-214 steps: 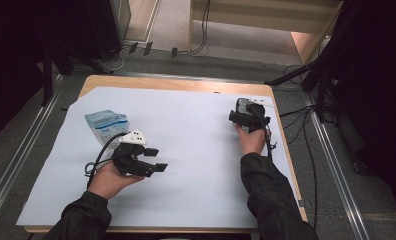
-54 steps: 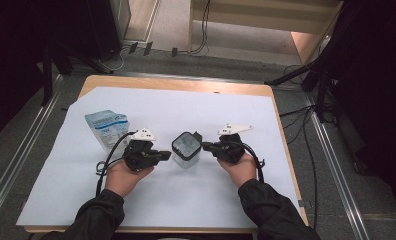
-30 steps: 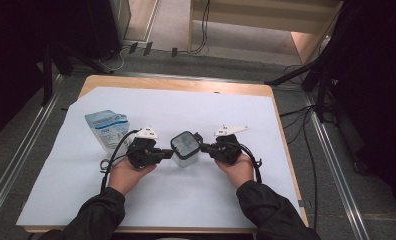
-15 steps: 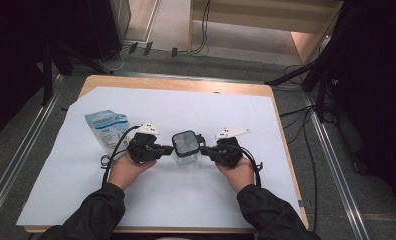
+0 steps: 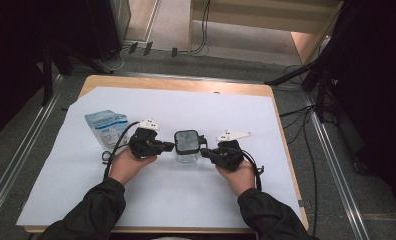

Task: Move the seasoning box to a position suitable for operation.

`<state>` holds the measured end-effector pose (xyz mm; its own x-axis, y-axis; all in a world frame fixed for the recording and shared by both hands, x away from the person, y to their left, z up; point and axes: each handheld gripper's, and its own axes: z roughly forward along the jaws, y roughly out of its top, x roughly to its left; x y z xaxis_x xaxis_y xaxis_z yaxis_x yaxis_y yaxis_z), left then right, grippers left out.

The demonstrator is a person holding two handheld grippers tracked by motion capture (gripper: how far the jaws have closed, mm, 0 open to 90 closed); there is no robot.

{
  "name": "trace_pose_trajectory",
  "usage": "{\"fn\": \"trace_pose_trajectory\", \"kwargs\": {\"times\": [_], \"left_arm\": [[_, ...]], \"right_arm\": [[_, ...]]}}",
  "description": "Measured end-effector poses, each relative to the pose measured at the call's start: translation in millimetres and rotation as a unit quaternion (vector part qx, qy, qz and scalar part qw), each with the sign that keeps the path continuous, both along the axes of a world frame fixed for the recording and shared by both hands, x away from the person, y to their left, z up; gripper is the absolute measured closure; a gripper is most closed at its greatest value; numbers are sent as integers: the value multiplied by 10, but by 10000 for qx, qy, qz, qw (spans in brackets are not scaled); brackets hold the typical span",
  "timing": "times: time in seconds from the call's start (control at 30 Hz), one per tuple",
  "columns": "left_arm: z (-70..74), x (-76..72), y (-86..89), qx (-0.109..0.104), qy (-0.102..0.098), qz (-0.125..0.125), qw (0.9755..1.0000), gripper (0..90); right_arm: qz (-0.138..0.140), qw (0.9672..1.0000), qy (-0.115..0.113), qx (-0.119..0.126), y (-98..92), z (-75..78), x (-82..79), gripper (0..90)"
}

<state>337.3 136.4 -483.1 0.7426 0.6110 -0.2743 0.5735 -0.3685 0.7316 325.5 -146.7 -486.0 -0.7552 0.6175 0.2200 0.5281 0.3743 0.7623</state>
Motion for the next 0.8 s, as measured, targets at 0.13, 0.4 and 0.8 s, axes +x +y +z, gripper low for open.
{"fn": "trace_pose_trajectory", "kwargs": {"times": [0.13,0.4,0.8], "left_arm": [[-20,48,10,-107,24,9,9999,899],[40,46,53,-89,-99,-82,9999,784],[142,-18,125,40,-392,-449,9982,539]], "right_arm": [[14,10000,28,28,-2,0,0,900],[104,9999,-58,-55,-10,33,3,889],[62,9996,-76,250,-229,161,-2,822]]}}
